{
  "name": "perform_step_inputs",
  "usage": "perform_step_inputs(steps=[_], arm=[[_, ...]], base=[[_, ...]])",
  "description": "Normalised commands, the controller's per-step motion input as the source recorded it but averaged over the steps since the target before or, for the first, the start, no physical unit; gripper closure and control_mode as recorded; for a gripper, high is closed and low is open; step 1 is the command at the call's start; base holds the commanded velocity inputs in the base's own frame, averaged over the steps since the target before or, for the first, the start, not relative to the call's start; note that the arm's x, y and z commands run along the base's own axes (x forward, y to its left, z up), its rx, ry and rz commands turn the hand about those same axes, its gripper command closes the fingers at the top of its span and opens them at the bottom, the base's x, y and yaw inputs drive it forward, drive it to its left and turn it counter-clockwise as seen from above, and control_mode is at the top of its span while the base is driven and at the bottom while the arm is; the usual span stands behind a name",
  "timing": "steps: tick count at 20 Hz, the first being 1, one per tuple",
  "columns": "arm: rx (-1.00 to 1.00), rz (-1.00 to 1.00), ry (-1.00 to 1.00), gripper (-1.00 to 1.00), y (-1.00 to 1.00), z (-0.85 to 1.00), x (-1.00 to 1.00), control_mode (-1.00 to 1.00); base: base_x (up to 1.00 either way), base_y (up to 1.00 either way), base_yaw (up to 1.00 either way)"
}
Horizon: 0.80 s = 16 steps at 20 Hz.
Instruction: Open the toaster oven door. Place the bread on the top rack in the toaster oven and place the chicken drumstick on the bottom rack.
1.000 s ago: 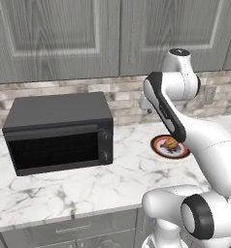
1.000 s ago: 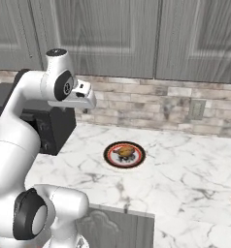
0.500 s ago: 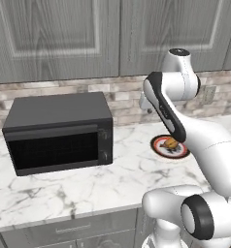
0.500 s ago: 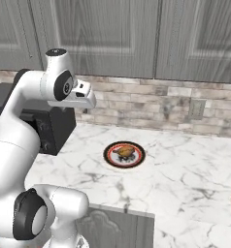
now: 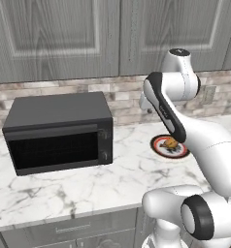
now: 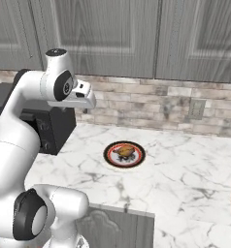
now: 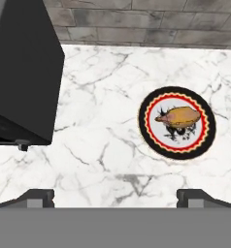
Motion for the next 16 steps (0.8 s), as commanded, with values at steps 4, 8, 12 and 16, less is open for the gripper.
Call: perform_step_inputs(steps=[4,8,12,16], arm=[[0.0,0.0,0.0,-1.0,0.0,0.0,0.0,-1.0],[0.0,0.0,0.0,-1.0,0.0,0.0,0.0,-1.0],[0.0,0.0,0.0,-1.0,0.0,0.0,0.0,-1.0],[0.0,0.0,0.0,-1.0,0.0,0.0,0.0,-1.0]], base=[[0.0,0.0,0.0],[0.0,0.0,0.0],[0.0,0.0,0.0],[0.0,0.0,0.0]])
